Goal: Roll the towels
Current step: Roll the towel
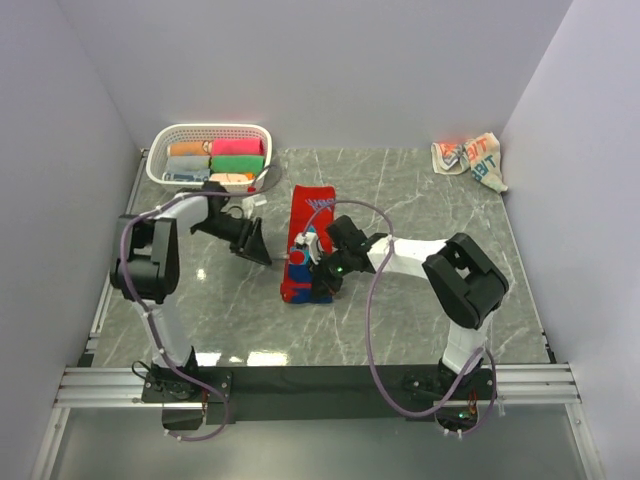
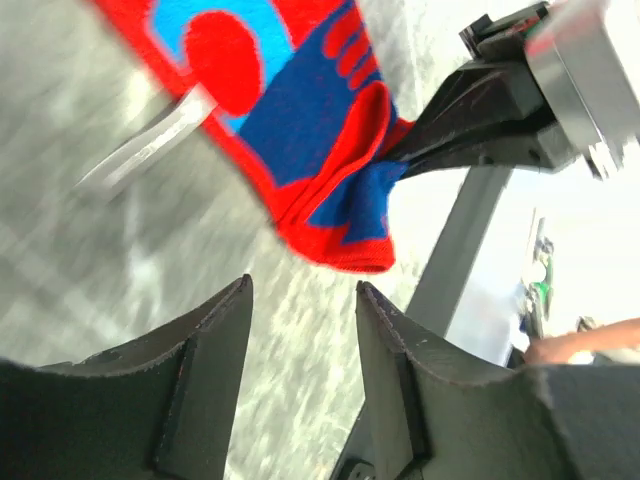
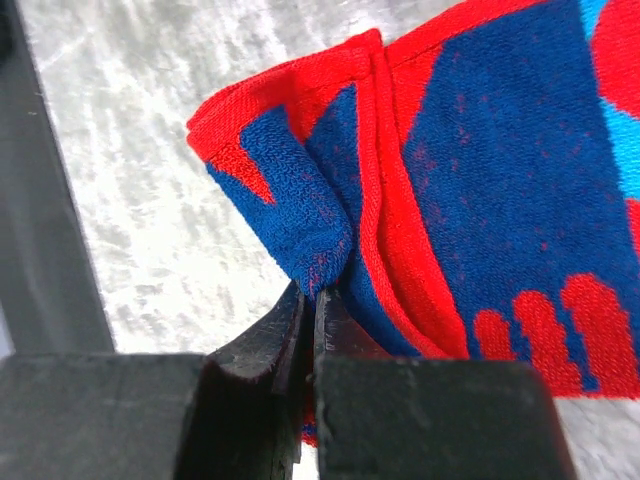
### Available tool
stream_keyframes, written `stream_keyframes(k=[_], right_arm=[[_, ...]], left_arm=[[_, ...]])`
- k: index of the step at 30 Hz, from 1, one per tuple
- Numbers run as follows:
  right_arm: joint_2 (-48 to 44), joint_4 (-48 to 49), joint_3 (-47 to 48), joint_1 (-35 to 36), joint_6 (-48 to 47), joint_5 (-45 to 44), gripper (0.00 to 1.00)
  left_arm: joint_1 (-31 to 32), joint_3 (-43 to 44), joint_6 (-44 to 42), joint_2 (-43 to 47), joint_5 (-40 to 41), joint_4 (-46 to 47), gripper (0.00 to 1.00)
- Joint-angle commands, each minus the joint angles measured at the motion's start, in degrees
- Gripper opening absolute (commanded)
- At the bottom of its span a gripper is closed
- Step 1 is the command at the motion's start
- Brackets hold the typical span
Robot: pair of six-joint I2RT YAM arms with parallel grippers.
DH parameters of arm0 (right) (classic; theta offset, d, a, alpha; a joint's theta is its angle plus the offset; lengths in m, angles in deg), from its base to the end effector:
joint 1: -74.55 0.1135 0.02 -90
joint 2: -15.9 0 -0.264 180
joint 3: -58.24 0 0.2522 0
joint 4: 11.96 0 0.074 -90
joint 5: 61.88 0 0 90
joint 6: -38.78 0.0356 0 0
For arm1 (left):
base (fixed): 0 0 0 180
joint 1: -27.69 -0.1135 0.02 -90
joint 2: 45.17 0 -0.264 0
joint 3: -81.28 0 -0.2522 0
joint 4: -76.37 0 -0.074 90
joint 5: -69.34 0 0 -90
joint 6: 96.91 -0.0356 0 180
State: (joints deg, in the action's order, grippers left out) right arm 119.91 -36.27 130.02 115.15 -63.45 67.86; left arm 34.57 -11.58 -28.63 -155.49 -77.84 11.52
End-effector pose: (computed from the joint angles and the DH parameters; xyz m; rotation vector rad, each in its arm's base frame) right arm 0.2533 0.2471 0.1506 -1.3778 2.1532 1.0776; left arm 0.3406 -0.0712 0.1686 0.6737 2.5434 -1.4160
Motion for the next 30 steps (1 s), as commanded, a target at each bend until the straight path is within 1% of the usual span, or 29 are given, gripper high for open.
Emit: stream_keyframes(k=[1, 2, 3, 4, 5, 6, 7, 8, 9, 10, 11, 12, 13, 14, 15, 16, 17, 19, 20, 22, 23, 24, 25, 29, 30], right_arm=[[1.4, -2.4, 3.1, -1.3, 1.4, 5.6, 0.0], [2.9, -4.5, 5.2, -1.5, 1.0, 6.5, 0.0], [4.0, -6.1, 6.7, -2.1, 0.6, 8.4, 0.0], [6.8, -7.8, 8.1, -2.3, 0.5, 9.1, 0.0], [8.2, -11.5, 9.8, -2.5, 0.5, 10.0, 0.0], [9.7, -13.4, 13.1, -2.8, 0.0, 11.9, 0.0], [12.0, -14.8, 14.3, -3.0, 0.2, 12.8, 0.0], [12.7, -16.1, 15.2, -3.2, 0.4, 13.4, 0.0], [13.2, -16.0, 16.0, -3.3, 1.4, 13.9, 0.0], [13.7, -16.0, 16.2, -3.7, 1.9, 15.0, 0.0], [14.9, -16.7, 16.7, -3.9, 2.1, 15.4, 0.0], [15.7, -17.2, 17.7, -3.9, 2.3, 16.1, 0.0], [17.1, -17.7, 18.2, -4.4, 2.6, 17.2, 0.0], [17.8, -18.8, 18.6, -4.6, 2.6, 17.7, 0.0], [18.3, -19.2, 19.2, -4.7, 2.5, 17.8, 0.0], [18.9, -19.4, 19.4, -4.9, 2.6, 18.0, 0.0], [19.6, -20.0, 19.6, -5.4, 2.4, 18.5, 0.0], [21.1, -20.9, 20.6, -5.7, 2.4, 19.6, 0.0], [21.7, -21.6, 21.2, -5.9, 2.4, 20.1, 0.0], [22.2, -21.9, 21.4, -6.0, 2.3, 20.5, 0.0], [22.5, -22.1, 21.5, -6.1, 2.2, 20.6, 0.0], [22.6, -22.3, 21.8, -6.1, 2.0, 21.2, 0.0], [22.8, -22.8, 22.0, -6.1, 1.8, 21.2, 0.0], [23.6, -25.2, 22.7, -6.1, 0.0, 22.6, 0.0], [23.9, -25.7, 22.9, -6.2, -0.4, 23.4, 0.0]], left_arm=[[-3.7, -3.3, 0.4, 6.2, -0.8, 3.3, 0.52], [-5.5, -4.1, 0.0, 7.7, -0.7, 3.7, 0.54], [-5.9, -6.3, -1.1, 9.5, -0.2, 4.8, 0.55], [-6.0, -7.9, -2.2, 14.6, 0.8, 7.6, 0.56], [-5.3, -9.7, -3.1, 17.7, 1.8, 10.5, 0.58], [-4.6, -14.2, -4.0, 21.2, 5.2, 13.2, 0.59], [-3.6, -16.5, -4.8, 27.6, 7.2, 15.7, 0.6], [-0.6, -18.8, -5.7, 30.7, 9.1, 20.3, 0.62], [1.5, -22.7, -8.3, 33.3, 11.3, 22.0, 0.62], [3.6, -24.6, -9.6, 38.0, 15.2, 23.9, 0.62], [8.1, -26.4, -10.4, 40.3, 17.5, 25.9, 0.62], [10.2, -30.2, -11.3, 42.4, 19.2, 30.5, 0.63], [12.3, -32.0, -12.1, 46.0, 20.2, 32.4, 0.64], [16.2, -33.6, -12.6, 47.6, 22.6, 34.5, 0.65], [18.2, -36.4, -13.7, 48.7, 23.5, 38.1, 0.65], [20.0, -37.3, -14.7, 49.8, 24.2, 39.0, 0.65], [23.8, -38.1, -15.9, 49.9, 25.8, 39.9, 0.65], [27.6, -40.0, -18.0, 49.0, 28.2, 43.1, 0.64], [31.1, -40.5, -18.8, 48.3, 31.1, 44.3, 0.64], [34.2, -41.8, -19.8, 45.6, 34.1, 48.7, 0.64], [36.4, -42.0, -20.0, 44.4, 35.6, 49.4, 0.63], [37.2, -42.1, -20.5, 43.4, 37.2, 50.2, 0.63], [38.3, -42.4, -20.4, 41.5, 38.5, 52.9, 0.63], [38.7, -43.7, -20.9, 37.2, 42.0, 57.4, 0.64], [38.7, -43.9, -22.6, 35.3, 42.5, 57.4, 0.64]])
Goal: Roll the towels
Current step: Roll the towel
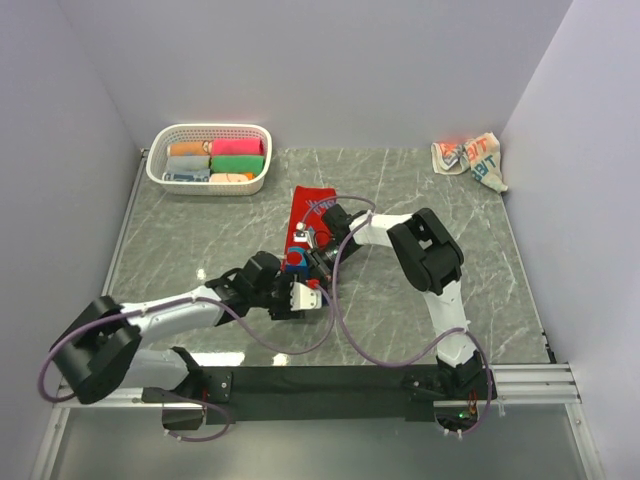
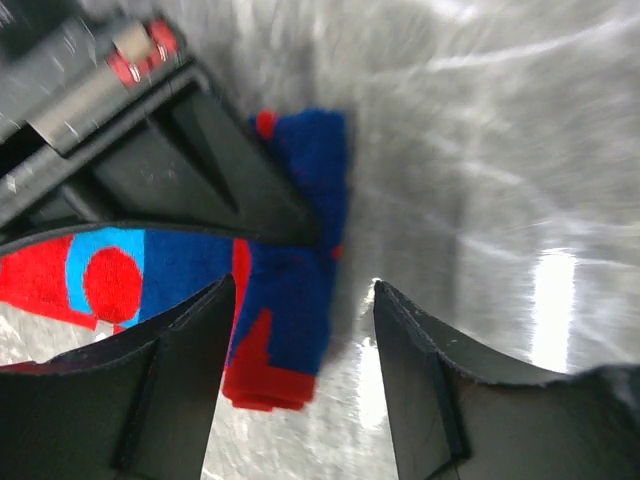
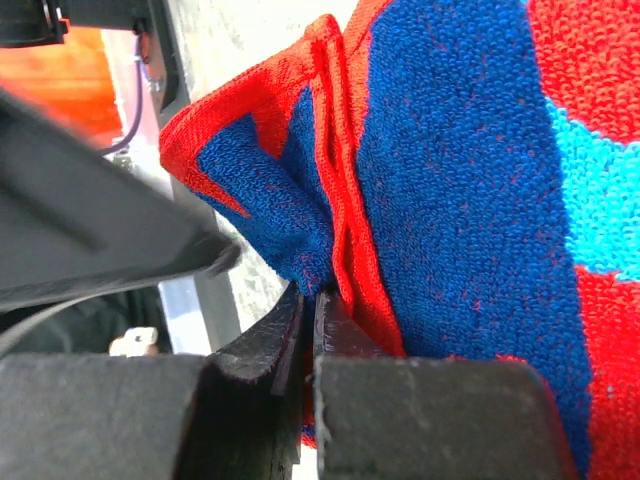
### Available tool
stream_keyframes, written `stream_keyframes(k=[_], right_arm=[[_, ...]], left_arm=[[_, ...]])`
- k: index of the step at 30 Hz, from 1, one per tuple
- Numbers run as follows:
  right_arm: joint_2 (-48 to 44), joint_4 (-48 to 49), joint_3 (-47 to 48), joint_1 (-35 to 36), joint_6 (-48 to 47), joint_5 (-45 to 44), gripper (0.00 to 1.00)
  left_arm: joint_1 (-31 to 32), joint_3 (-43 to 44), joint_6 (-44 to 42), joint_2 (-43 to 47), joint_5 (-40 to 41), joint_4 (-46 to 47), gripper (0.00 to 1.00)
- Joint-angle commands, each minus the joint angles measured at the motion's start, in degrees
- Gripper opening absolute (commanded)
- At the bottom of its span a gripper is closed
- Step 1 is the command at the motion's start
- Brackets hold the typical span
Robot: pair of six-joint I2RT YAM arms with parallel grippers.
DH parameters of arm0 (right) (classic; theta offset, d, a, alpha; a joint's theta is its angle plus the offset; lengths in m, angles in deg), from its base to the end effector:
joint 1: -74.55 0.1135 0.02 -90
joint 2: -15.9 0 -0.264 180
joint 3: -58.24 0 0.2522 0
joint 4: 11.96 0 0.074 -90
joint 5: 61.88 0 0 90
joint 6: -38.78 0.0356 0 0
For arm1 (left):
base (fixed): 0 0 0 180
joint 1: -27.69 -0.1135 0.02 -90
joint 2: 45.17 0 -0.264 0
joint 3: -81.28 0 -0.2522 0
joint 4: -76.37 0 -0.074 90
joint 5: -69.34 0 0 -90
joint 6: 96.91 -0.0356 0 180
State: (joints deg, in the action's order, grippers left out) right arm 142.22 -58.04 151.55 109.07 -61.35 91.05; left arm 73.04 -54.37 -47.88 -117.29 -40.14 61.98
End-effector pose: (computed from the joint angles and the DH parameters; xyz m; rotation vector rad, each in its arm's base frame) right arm 0.3157 0.2556 0.1002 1.1355 -2.3627 -1.6181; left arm 0.1615 -0.1804 0.1750 1.6908 1.5486 -0.4309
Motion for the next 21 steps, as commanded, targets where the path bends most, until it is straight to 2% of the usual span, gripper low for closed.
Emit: stream_keyframes(k=[1, 4, 8, 9, 11, 14, 16, 19, 21], right_arm=[[1.7, -4.2, 1.4, -0.2, -2.6, 0.4, 0.0], [1.8, -4.2, 0.9, -0.7, -2.4, 1.1, 0.0], [1.4, -4.9, 1.0, -1.3, -2.3, 1.0, 0.02], [1.1, -4.9, 1.0, -1.4, -2.2, 0.7, 0.06], [-1.5, -3.8, 0.0, -2.1, -0.5, -1.5, 0.2], [-7.7, -0.2, -2.5, -5.2, 2.6, -6.1, 0.33], [-14.0, 2.6, -4.0, -7.4, 4.1, -9.3, 0.38], [-23.3, 5.9, -8.5, -12.5, 5.6, -16.2, 0.53], [-30.1, 7.2, -10.8, -15.0, 4.5, -21.4, 0.54]], left_arm=[[0.3, -1.1, -3.9, -4.0, 5.2, 6.8, 0.63], [0.3, -0.6, -6.1, -7.6, 5.2, 3.6, 0.55], [0.3, 1.3, -6.1, -9.6, 2.9, -2.7, 0.32], [0.3, 2.4, -5.9, -10.2, 2.1, -5.5, 0.29], [0.2, 4.5, -4.3, -11.0, -0.2, -8.7, 0.18], [-0.8, 7.7, -3.0, -13.1, -4.8, -15.9, 0.07], [-2.1, 9.7, -2.2, -15.5, -7.2, -21.5, 0.04], [-5.5, 14.1, -1.0, -20.0, -12.5, -28.8, 0.02], [-7.2, 18.7, -0.1, -25.1, -15.7, -32.2, 0.02]])
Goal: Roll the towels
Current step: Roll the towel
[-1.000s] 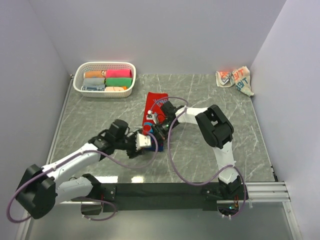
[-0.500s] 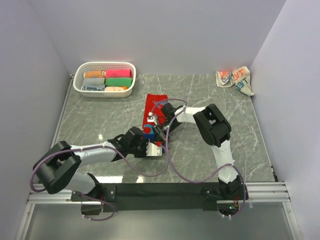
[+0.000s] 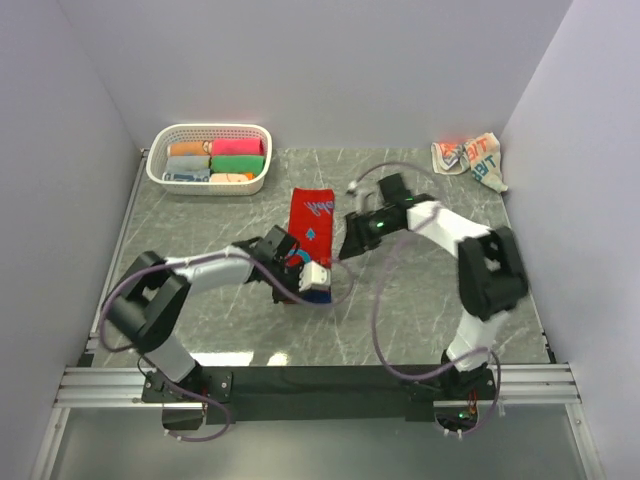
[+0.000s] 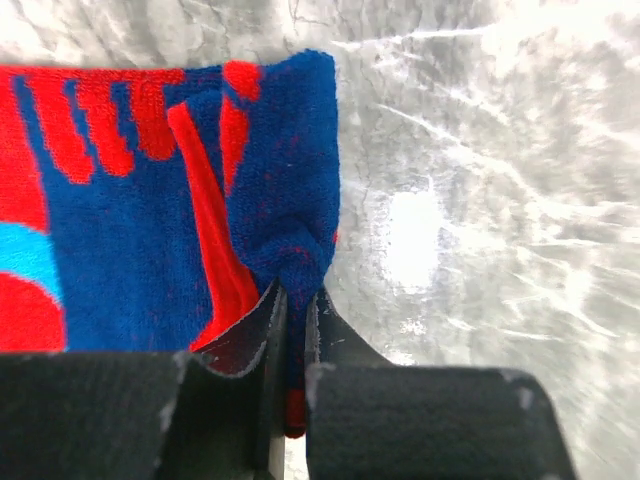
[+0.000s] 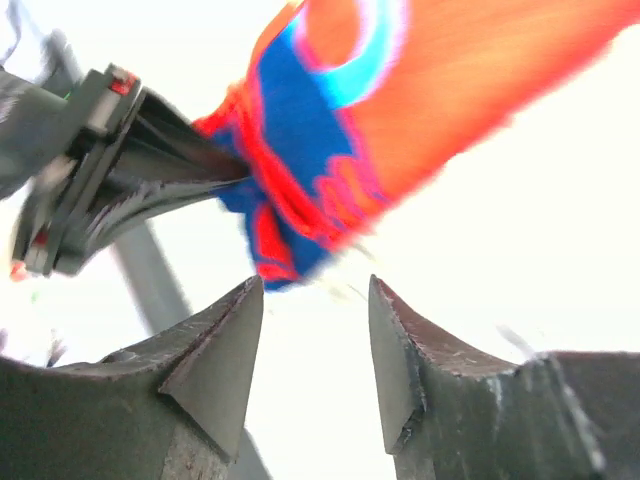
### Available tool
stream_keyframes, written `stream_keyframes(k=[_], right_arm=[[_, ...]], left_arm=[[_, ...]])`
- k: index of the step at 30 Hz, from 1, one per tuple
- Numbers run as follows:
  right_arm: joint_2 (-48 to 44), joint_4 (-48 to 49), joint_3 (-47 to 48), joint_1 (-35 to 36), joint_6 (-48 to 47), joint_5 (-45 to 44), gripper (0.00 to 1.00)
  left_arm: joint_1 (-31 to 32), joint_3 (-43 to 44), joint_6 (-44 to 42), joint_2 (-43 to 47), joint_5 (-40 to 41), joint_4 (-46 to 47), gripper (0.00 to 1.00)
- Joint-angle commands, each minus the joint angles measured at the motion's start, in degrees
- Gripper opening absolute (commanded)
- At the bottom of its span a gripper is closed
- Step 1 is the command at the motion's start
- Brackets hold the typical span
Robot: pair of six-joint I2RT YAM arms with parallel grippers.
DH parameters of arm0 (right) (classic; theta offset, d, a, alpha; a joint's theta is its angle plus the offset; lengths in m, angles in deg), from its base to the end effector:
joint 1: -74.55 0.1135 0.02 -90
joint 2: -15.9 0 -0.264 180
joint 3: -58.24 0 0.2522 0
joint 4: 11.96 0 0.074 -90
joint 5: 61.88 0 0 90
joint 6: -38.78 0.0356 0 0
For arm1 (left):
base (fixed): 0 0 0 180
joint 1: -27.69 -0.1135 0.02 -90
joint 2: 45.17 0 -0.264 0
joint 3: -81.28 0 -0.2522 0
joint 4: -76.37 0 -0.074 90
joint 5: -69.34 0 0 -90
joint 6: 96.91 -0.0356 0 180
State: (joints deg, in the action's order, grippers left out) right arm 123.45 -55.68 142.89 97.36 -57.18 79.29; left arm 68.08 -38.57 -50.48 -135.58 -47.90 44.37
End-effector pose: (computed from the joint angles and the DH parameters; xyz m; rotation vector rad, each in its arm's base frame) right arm 0.3305 0.1691 0.1787 -0.8895 2.4381 1.3015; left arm 0.2095 -0.1996 0.1569 1.8428 1.8170 -0.6080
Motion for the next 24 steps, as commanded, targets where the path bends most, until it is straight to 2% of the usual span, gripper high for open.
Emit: stream_keyframes(k=[1, 4, 9, 11, 13, 18, 20, 24], right_arm=[[-13.5, 5.2, -4.1, -3.9, -1.4, -11.3, 0.54], [-22.1, 3.9, -7.3, -4.3, -6.1, -14.9, 0.53], [-27.8, -1.9, -10.1, -2.7, -10.6, -11.6, 0.47], [-29.3, -0.5, -12.2, 4.4, -12.0, -14.2, 0.44], [-29.6, 0.6, -12.6, 6.0, -11.9, -17.0, 0.44], [-27.9, 10.3, -14.7, 16.5, -11.4, -24.9, 0.47], [-25.3, 15.9, -15.8, 19.0, -12.6, -29.3, 0.51], [-17.8, 20.1, -13.9, 25.9, -16.5, -37.2, 0.55]], left_arm=[[-4.2, 6.6, 2.4, -8.8, -9.2, -19.2, 0.02], [-7.8, 14.6, 3.1, -16.6, -13.8, -24.8, 0.02], [-11.7, 26.7, 3.1, -30.1, -18.6, -37.2, 0.03], [-13.7, 34.8, 3.3, -36.5, -19.9, -42.7, 0.06], [-13.9, 36.0, 4.2, -38.9, -19.9, -44.1, 0.06], [-15.9, 42.7, 5.9, -45.0, -21.2, -48.4, 0.09], [-16.2, 44.3, 6.3, -46.8, -21.0, -48.6, 0.1], [-16.3, 46.7, 8.7, -48.9, -20.5, -49.3, 0.12]])
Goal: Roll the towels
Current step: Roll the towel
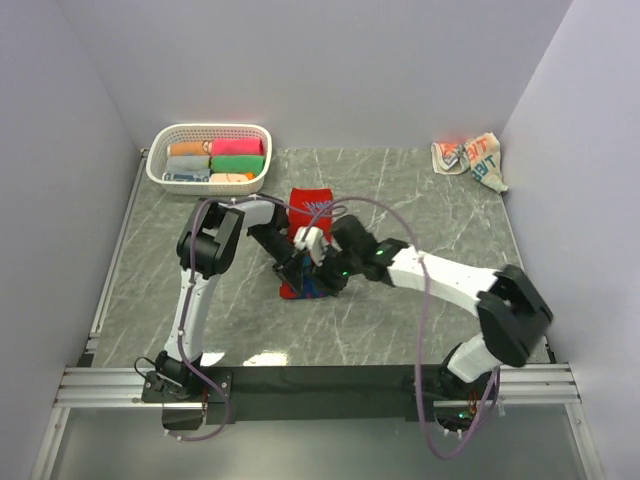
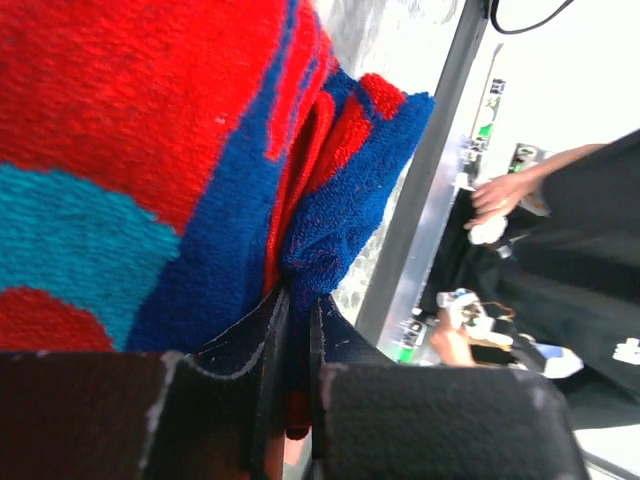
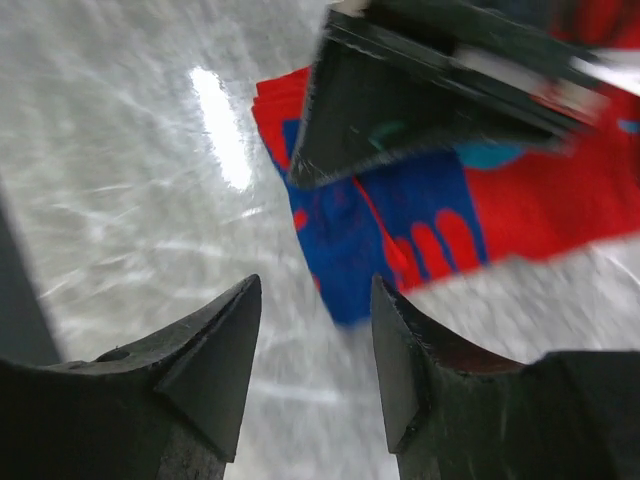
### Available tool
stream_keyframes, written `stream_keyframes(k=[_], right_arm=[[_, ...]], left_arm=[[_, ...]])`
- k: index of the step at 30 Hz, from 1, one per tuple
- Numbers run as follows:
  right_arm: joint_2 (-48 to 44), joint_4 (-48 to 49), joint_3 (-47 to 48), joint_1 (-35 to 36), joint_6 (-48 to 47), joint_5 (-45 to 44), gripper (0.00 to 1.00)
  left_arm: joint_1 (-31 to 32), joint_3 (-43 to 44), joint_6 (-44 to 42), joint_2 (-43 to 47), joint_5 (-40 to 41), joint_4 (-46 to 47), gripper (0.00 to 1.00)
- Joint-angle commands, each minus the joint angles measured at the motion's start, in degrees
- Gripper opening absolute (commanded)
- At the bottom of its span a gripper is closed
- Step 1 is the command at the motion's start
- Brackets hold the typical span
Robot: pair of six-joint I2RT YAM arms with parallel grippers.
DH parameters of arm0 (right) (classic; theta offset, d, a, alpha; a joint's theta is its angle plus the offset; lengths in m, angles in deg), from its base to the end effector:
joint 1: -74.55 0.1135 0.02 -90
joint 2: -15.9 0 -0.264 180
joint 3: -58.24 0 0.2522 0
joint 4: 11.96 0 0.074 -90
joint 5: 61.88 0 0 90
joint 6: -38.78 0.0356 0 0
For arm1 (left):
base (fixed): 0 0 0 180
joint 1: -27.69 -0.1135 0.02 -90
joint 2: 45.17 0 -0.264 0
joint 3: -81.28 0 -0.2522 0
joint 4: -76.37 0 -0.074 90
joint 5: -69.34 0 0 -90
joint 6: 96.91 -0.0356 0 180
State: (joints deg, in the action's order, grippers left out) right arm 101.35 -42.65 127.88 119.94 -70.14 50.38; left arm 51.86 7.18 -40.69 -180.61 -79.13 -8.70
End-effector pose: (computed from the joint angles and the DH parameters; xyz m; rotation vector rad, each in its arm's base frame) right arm 0.2119 0.2340 0.2304 -1.4390 1.9346 0.6799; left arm 0.3424 -0.1869 0.0902 -0.9274 -2.2937 1.4145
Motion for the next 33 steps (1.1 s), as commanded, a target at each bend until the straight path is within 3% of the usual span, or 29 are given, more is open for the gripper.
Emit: stream_keyframes(k=[1, 12, 14, 15, 20, 24, 25, 26, 29, 33], right_arm=[[7.2, 7.5, 1.8, 4.3, -3.3, -8.8, 0.55], [16.3, 12.1, 2.1, 6.8, -4.9, -10.9, 0.54], [17.3, 11.4, 2.0, 6.6, -5.1, -10.7, 0.41], [17.9, 10.6, 2.2, 6.7, -5.1, -10.2, 0.25], [17.7, 6.5, 3.0, 4.6, -2.6, -4.0, 0.0], [18.1, 1.0, 5.7, 1.9, -0.9, 3.7, 0.0], [18.0, -0.5, 6.3, 0.7, -0.2, 7.5, 0.0], [17.9, -1.2, 6.3, 0.1, -0.1, 9.3, 0.0], [18.7, -5.3, 8.2, -1.9, 0.1, 15.3, 0.0], [22.7, -11.3, 11.9, -3.8, 0.5, 21.8, 0.0]], left_arm=[[-0.2, 1.5, -0.9, -4.1, 10.4, 3.3, 0.13], [-0.3, 2.6, -0.5, -4.8, 10.2, 2.7, 0.21], [-0.3, 2.3, -0.4, -4.3, 10.1, 2.8, 0.23], [-0.4, 2.1, -0.5, -3.6, 10.1, 2.7, 0.24], [-2.4, -0.9, -2.6, 1.1, 7.1, 1.8, 0.31], [-6.4, -3.5, -4.5, 8.8, 2.4, 1.4, 0.42], [-8.1, -4.1, -5.4, 9.9, 0.5, 0.8, 0.53], [-9.1, -4.5, -7.0, 11.0, -0.9, 0.6, 0.55], [-13.3, -6.9, -8.6, 15.5, -5.0, 0.7, 0.59], [-19.1, -11.4, -7.5, 22.6, -6.6, 5.1, 0.56]])
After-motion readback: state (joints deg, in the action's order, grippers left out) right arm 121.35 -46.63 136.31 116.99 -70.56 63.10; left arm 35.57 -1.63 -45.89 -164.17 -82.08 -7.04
